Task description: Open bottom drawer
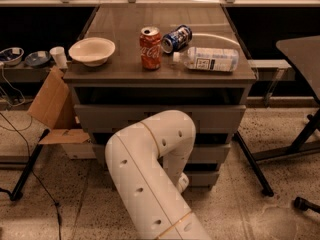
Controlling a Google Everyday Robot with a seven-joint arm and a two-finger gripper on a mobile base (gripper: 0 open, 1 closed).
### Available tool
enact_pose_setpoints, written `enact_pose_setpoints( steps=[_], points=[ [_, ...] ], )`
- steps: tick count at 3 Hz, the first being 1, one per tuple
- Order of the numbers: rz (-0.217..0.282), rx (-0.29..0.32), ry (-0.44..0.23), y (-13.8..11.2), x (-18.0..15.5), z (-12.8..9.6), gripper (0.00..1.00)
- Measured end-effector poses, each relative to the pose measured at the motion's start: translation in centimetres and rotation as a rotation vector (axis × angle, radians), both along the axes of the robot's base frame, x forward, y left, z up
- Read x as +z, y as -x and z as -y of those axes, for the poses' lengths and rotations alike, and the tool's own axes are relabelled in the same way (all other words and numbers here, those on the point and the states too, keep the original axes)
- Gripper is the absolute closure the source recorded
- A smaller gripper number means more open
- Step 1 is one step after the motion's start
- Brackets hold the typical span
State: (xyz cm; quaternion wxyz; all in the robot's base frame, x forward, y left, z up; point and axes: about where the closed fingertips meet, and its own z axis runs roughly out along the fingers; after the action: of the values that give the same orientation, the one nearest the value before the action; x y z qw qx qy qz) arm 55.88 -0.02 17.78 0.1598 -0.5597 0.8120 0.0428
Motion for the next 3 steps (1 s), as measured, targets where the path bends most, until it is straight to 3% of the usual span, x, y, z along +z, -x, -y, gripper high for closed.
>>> enact_pose_setpoints(
  steps=[2,3],
  points=[
    [0.016,0.008,0.002,-0.39,0.24,-0.17,0.0],
    [-0.001,0.015,-0.003,-1.07,-0.36,-0.22,0.0]
  ],
)
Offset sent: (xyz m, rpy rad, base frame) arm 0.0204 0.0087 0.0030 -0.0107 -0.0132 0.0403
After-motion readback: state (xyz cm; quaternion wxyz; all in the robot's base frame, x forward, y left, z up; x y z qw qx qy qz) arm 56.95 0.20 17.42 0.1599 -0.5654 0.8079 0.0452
